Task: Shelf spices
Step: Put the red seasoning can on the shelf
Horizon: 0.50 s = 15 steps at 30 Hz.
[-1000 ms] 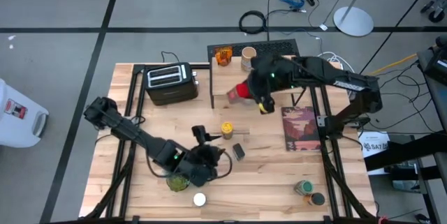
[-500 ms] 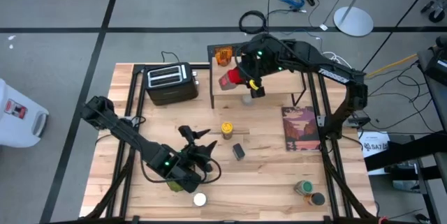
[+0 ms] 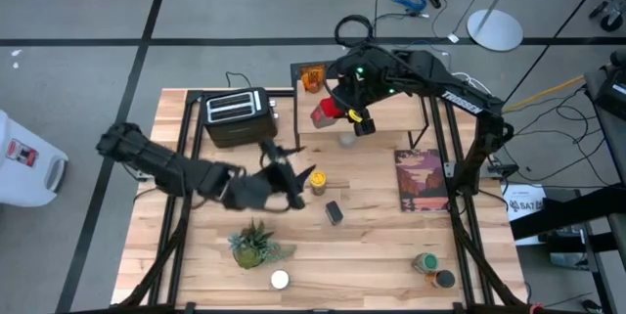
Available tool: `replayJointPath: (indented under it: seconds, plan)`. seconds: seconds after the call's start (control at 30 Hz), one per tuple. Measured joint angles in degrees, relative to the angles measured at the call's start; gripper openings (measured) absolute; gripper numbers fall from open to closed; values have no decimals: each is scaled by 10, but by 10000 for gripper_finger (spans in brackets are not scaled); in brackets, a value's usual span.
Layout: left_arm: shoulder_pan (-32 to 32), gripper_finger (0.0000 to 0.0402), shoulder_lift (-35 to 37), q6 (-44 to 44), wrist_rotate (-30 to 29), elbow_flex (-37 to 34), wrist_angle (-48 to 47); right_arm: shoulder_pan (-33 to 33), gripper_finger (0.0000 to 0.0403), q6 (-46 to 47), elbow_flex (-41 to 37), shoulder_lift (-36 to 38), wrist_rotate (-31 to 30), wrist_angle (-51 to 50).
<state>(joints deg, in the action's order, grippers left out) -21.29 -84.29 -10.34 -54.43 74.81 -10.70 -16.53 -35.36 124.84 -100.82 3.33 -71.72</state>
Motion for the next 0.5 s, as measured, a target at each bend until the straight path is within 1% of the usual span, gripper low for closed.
replayJointPath:
  seconds: [0.07,0.2,0.33,0.5]
  plan:
    - [37,247,11,-30,40,0,19,0,198,2,3,0,0,-10]
    - [121,247,40,-34,127,0,18,0,198,4,3,1,0,-18]
    - [196,247,58,-33,272,0,5,-2,199,3,3,1,0,-18]
    - [271,247,64,-32,397,0,-14,-8,199,1,3,-2,-1,-8]
